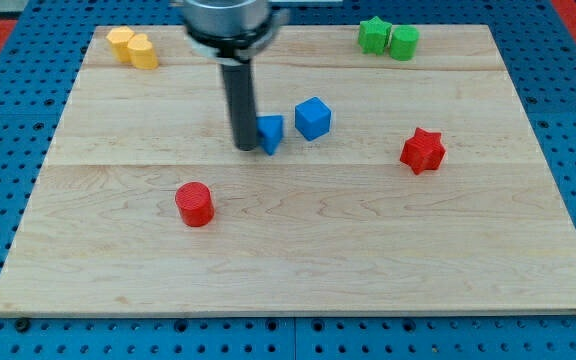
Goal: Move the red circle to the bottom right of the board
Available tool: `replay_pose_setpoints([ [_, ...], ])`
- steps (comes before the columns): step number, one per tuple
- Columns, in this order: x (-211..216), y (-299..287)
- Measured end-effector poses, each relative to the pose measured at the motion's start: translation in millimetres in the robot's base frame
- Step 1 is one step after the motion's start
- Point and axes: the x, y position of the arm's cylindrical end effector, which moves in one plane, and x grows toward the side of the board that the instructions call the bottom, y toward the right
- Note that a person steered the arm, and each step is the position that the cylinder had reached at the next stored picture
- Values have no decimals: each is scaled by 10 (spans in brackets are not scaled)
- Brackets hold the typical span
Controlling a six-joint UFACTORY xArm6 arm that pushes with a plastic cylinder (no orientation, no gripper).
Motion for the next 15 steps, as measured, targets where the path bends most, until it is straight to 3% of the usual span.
replay_pose_setpoints([
  [1,247,160],
  [3,471,-1066],
  [4,728,-1267],
  [5,1504,8],
  [6,1642,865],
  [7,1632,-198],
  [8,1431,-660],
  [10,1299,941],
  [11,1102,460],
  [12,824,1055],
  [13,1236,1771],
  [14,1320,1771],
  [15,812,1756],
])
